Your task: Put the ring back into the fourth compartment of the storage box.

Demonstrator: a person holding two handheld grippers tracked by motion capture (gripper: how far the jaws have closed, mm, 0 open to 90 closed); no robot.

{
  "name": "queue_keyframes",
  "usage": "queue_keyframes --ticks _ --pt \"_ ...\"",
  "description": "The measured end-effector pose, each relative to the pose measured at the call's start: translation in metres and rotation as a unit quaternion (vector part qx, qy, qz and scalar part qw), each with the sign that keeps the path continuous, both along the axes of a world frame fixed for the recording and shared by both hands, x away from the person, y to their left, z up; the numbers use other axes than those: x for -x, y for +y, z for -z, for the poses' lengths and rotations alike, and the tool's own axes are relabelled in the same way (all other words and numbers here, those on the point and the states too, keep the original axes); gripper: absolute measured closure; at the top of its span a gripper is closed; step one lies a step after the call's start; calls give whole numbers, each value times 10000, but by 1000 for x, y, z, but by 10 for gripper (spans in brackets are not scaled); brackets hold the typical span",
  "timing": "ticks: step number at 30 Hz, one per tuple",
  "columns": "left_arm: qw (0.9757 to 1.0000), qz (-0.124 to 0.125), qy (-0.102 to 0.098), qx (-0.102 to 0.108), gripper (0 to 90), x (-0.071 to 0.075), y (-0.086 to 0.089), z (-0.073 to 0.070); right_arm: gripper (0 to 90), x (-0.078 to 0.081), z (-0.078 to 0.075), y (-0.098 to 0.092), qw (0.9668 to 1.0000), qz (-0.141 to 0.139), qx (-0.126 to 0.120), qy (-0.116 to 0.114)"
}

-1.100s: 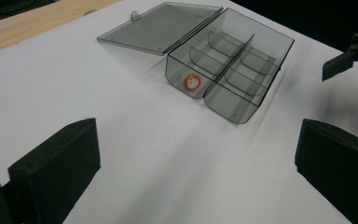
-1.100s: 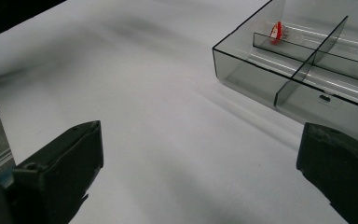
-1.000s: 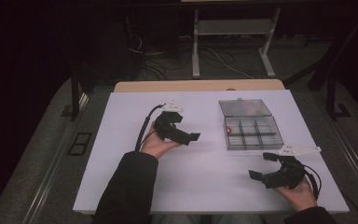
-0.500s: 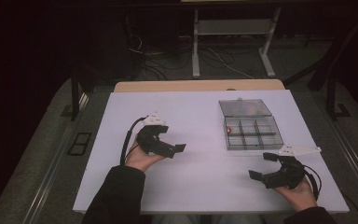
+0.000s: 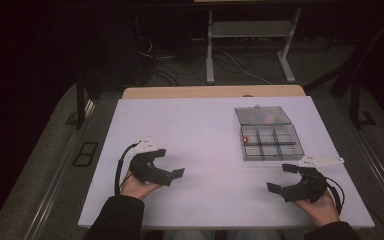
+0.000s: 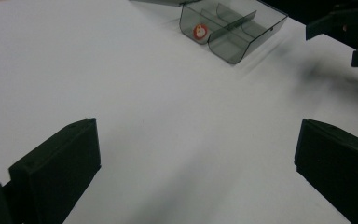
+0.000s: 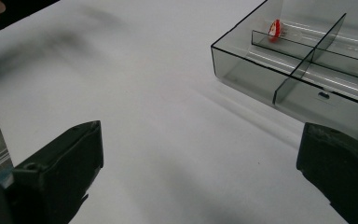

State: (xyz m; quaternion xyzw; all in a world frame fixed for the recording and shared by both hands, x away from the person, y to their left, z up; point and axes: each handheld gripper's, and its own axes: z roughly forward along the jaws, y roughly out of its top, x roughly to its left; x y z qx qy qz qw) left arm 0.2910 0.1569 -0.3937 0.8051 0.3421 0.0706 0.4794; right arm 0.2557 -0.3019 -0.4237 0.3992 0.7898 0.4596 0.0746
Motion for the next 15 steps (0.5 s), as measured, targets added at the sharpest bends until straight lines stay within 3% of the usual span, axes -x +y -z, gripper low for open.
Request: queue_keyframes --ticks 8,15 --pt "9996 -292 45 -21 0 18 21 22 0 0 0 0 10000 11 2 20" --pt "9992 -385 111 42 0 22 30 36 0 0 1 0 10000 42 1 33"
